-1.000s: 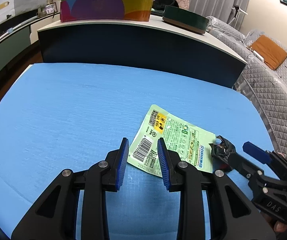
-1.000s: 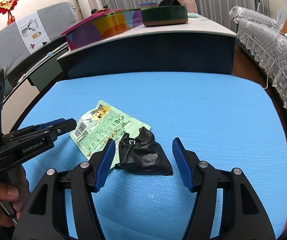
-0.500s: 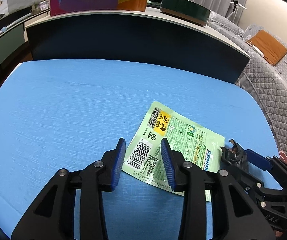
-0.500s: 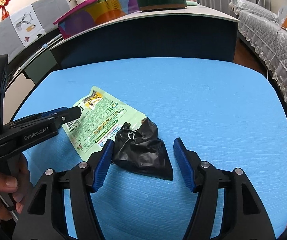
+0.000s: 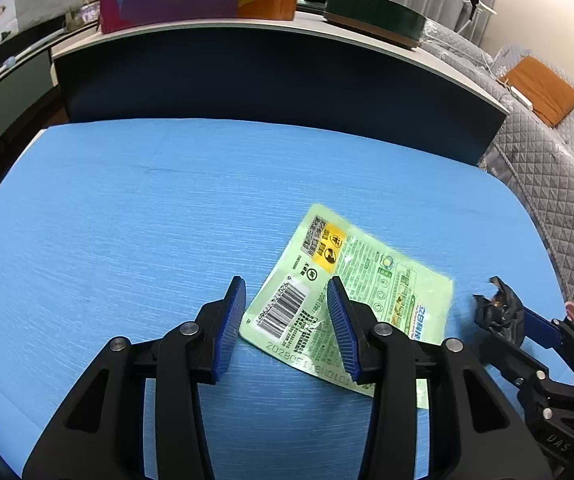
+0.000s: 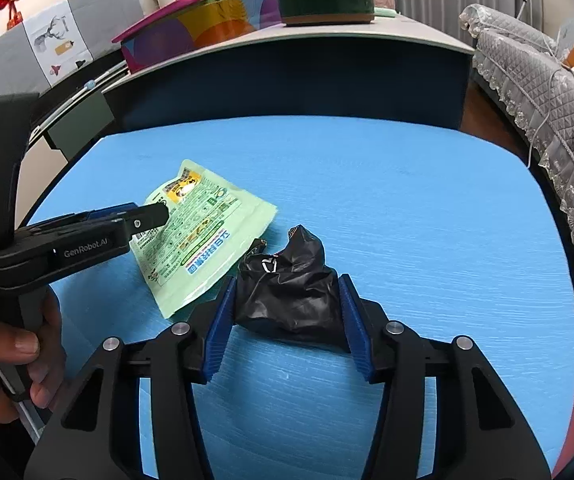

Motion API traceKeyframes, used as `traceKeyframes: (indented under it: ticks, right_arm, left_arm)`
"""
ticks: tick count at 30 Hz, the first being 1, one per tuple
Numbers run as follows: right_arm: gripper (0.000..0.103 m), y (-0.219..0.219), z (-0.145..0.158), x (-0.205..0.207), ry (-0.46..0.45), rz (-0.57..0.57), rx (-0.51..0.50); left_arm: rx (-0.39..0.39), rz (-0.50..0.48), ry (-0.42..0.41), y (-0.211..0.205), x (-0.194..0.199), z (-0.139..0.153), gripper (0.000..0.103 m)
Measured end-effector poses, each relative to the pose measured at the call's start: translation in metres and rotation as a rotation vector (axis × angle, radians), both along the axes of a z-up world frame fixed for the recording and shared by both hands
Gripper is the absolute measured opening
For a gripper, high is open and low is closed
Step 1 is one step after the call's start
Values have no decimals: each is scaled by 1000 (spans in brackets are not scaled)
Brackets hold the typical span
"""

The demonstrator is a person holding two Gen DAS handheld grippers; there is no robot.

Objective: Collect trash
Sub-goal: 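Grasp the black plastic bag with the right tool while the left tool grasps the green wrapper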

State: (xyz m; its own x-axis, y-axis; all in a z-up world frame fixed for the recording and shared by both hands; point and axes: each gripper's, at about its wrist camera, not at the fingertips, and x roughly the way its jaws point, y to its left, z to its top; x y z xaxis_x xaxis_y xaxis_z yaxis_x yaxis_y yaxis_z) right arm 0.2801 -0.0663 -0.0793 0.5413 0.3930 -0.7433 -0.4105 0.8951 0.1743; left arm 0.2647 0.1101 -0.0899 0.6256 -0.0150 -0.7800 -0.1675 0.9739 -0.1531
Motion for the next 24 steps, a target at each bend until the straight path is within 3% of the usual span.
traceKeyframes:
  ticks: [14,24]
  right_arm:
    - [51,-22,18,-17,-41,-16,3]
    - [51,-41,31,-33,-68,-37,9]
  left_arm:
    - [-11,-68,34,-14,5,-2,42]
    - [-9,-123,45,-24,-18,4,21]
